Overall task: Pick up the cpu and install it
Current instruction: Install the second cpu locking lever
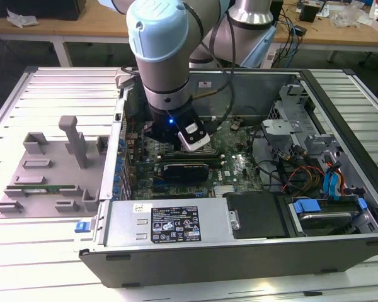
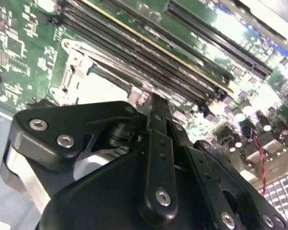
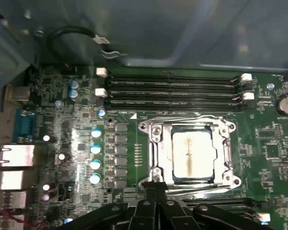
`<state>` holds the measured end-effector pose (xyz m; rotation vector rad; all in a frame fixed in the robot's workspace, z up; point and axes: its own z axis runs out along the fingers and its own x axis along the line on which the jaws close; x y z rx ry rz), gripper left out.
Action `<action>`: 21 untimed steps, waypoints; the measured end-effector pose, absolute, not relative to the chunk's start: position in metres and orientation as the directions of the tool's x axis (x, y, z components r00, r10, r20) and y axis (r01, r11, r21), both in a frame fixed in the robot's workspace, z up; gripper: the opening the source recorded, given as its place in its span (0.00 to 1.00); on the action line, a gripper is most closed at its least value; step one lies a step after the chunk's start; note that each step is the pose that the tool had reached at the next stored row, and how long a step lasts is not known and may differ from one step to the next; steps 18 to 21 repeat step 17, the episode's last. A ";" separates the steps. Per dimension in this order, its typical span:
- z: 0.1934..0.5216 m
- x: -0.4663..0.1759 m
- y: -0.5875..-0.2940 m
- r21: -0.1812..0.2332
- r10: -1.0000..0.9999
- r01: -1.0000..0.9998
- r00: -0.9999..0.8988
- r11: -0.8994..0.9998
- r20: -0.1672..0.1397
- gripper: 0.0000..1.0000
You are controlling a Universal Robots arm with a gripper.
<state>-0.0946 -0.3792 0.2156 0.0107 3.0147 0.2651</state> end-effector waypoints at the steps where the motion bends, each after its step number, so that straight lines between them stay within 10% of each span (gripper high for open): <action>1: 0.216 -0.091 -0.378 0.158 0.015 -0.003 -0.993 0.987 -0.114 0.11; 21: 0.225 -0.060 -0.346 0.122 0.011 -0.003 -0.993 0.993 -0.114 0.11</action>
